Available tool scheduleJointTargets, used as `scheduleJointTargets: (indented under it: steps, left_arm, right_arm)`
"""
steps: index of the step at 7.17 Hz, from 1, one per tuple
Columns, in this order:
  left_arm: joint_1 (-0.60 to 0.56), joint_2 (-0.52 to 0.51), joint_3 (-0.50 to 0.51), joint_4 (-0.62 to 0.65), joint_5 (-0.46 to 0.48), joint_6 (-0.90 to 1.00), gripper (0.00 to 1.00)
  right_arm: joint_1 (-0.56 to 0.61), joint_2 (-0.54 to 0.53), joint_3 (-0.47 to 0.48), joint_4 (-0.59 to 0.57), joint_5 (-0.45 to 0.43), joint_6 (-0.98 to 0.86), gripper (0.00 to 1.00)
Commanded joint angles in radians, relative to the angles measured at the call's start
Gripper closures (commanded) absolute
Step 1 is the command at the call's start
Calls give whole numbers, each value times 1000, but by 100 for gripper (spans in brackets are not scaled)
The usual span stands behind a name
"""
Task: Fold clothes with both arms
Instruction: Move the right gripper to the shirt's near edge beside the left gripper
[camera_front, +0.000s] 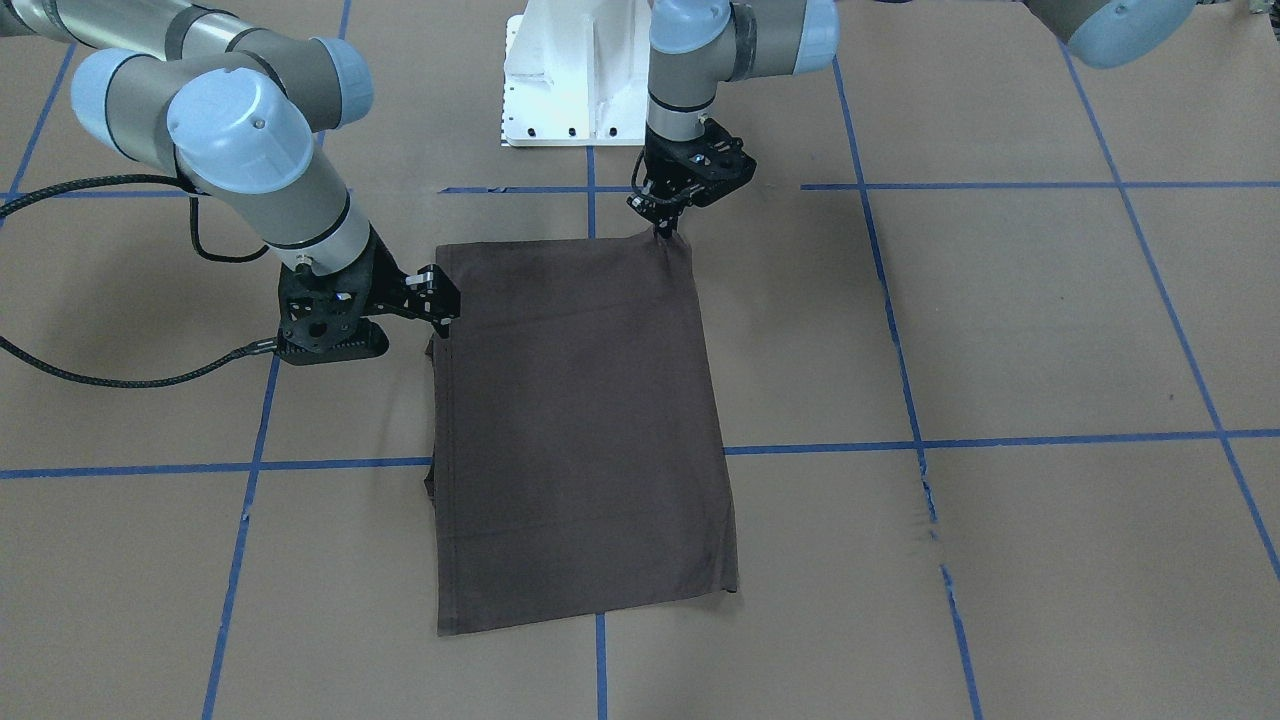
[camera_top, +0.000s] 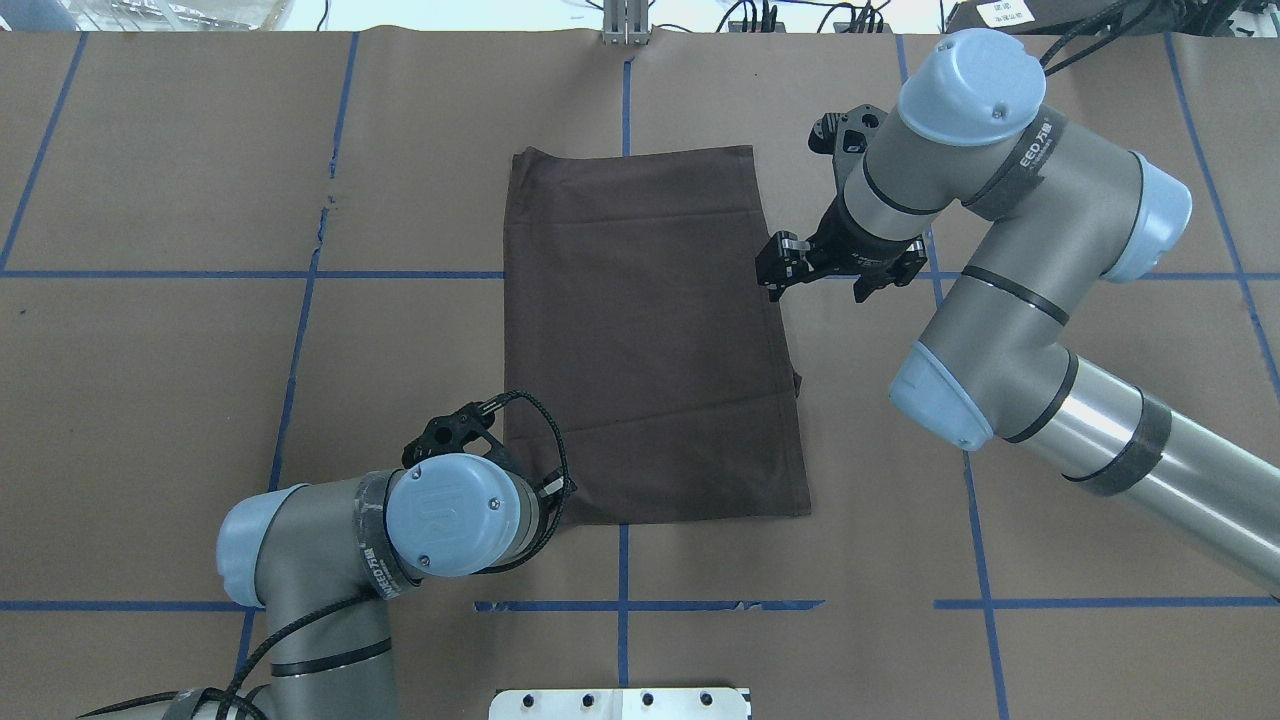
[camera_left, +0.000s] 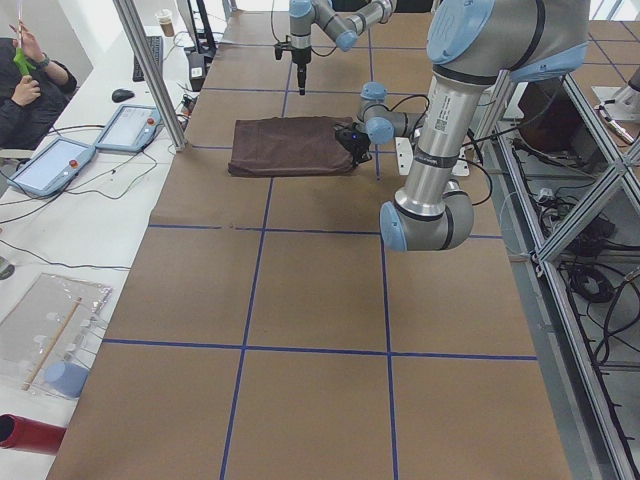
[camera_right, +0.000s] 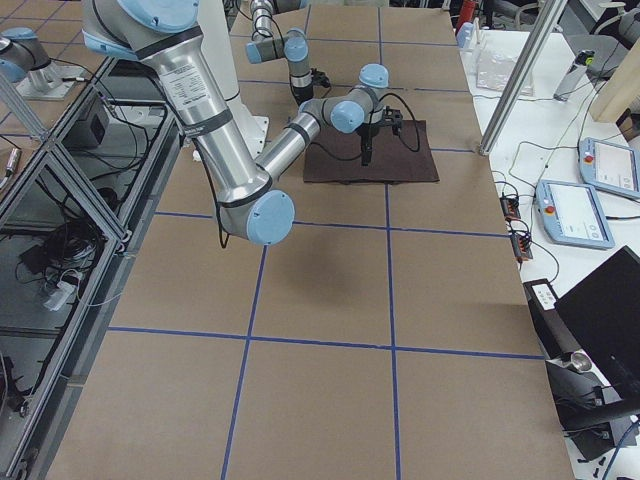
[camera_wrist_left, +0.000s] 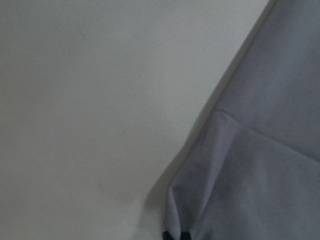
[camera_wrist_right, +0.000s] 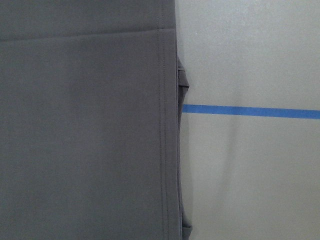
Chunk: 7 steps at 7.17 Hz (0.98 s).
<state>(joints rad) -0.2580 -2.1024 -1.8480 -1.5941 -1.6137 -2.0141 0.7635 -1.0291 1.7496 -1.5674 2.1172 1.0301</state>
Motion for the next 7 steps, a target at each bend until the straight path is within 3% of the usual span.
scheduleJointTargets:
  steps: [1,3,5,7]
  left_arm:
    - [-4,4,-39,29,0,38,100]
    - [-9,2,-39,29,0,49,100]
    - [-16,5,-39,29,0,55,100]
    - [-18,4,-39,29,0,55,100]
  right_arm:
    - [-79,-11,43,53,-31,324,0]
    - [-270,-29,83,56,-219,653,0]
    - [-399,-63,83,107,-381,866,0]
    - [-431,-91,82,110,-418,904,0]
